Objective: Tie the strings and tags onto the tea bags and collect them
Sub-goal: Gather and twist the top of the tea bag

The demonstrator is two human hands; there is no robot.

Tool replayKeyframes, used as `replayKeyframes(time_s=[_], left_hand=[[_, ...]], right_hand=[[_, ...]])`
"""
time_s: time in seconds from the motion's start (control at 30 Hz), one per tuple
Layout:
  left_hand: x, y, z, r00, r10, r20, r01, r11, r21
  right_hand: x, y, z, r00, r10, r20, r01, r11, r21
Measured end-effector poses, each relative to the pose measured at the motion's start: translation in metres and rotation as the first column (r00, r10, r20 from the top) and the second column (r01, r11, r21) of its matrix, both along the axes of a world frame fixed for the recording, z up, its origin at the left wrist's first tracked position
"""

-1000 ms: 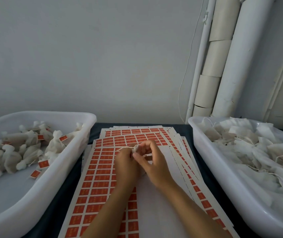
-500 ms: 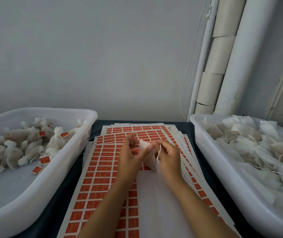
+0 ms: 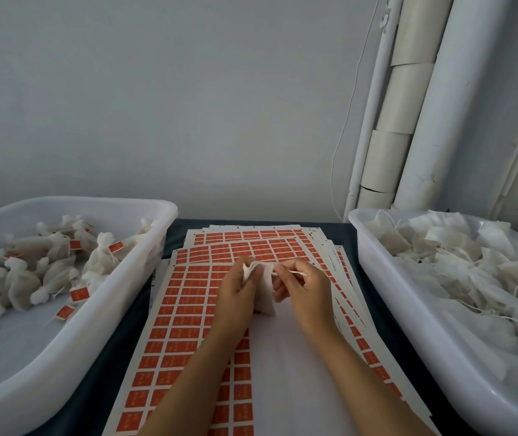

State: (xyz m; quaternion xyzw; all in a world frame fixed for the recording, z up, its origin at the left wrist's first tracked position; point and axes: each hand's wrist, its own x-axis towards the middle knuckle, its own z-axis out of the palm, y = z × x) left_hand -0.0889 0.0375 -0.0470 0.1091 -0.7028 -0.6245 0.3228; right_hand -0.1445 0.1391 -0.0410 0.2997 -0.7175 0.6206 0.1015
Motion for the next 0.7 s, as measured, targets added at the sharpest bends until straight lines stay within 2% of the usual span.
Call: replayKeyframes(time_s=[0.1,0.23,0.43,0.7], left_hand=[[-0.0008,0.0009,-0.0006,0.993,-0.112,-0.029,0.110,0.993,-0.048],[-0.0033,-0.0026,-0.0002,1.000,0.020,0.018,-0.018,0.993,-0.118],[-0.0018,-0.0030,-0.0001,0.997,-0.062,0.036,0.068,0.980,-0.188],[-0.0042,0.0003,-0.0018,1.000,-0.004,-0.017,0.000,0.980,-0.201]], right_hand=[[0.0013,0.0003,-0.0008,0.999,0.015,-0.030,-0.014,0.999,0.036],[0.0003,0.0020,-0.0026,0.992,0.011,-0.125,0.012,0.984,0.179],[-0.0026,0.0049,-0.0023,0.969,-0.064,-0.239,0.118,0.968,0.221],[0.0018,0.0008,0.0001,0.940,-0.126,-0.317,0.213,0.943,0.256]])
